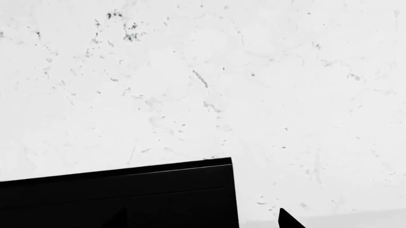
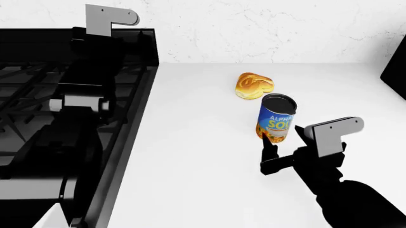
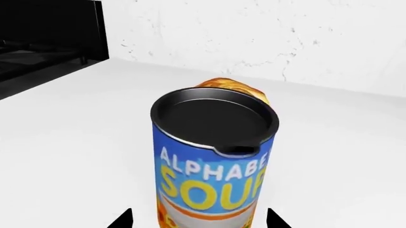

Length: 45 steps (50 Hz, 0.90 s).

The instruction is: Pick the alphabet soup from the counter and place it in the cabinet.

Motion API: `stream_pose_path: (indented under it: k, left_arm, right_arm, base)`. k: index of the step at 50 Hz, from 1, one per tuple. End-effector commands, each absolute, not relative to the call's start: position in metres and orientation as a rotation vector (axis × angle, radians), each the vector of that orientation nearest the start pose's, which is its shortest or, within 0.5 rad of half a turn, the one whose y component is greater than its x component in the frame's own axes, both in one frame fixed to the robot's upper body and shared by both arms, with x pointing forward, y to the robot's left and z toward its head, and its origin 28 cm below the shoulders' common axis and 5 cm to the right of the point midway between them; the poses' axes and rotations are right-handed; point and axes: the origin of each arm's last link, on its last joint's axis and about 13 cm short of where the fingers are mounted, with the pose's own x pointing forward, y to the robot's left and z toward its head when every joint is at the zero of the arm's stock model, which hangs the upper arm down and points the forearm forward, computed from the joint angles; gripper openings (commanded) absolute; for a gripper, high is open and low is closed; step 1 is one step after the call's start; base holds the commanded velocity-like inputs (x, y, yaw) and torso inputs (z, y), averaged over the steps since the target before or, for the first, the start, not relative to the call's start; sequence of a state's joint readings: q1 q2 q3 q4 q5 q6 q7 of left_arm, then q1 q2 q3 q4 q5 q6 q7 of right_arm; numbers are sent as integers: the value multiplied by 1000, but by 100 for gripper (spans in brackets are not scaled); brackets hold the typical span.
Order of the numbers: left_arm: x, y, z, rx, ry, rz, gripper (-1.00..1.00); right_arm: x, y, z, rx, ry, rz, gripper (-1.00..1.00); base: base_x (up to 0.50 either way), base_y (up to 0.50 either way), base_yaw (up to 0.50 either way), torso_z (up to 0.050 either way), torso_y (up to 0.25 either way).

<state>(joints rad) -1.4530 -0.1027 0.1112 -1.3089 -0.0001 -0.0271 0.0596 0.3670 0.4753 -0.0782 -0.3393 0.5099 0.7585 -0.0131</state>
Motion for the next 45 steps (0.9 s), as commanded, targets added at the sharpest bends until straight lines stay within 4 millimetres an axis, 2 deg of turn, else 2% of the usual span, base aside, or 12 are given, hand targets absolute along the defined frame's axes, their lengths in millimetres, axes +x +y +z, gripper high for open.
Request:
stream_pose_path:
  k: [1, 35, 36, 42, 45]
  left_arm:
    - [439, 250, 245, 133, -109, 24, 100]
    - [439, 253, 248, 143, -115, 34, 100]
    - [439, 253, 249, 143, -116, 33, 100]
    - [439, 254, 250, 143, -119, 35, 100]
    - [439, 254, 250, 139, -121, 36, 100]
  right_arm:
    - [267, -163, 130, -79, 122, 239, 100]
    - [307, -153, 120, -57, 121, 240, 100]
    - [308, -153, 120, -52, 119, 238, -100]
    - [307, -154, 127, -42, 94, 208, -100]
    - [300, -158, 136, -31, 71, 189, -100]
  base:
    - [0, 0, 0, 0, 0]
    - [0, 0, 0, 0, 0]
    - [0, 0, 0, 0, 0]
    - [0, 0, 0, 0, 0]
    - [0, 0, 0, 0, 0]
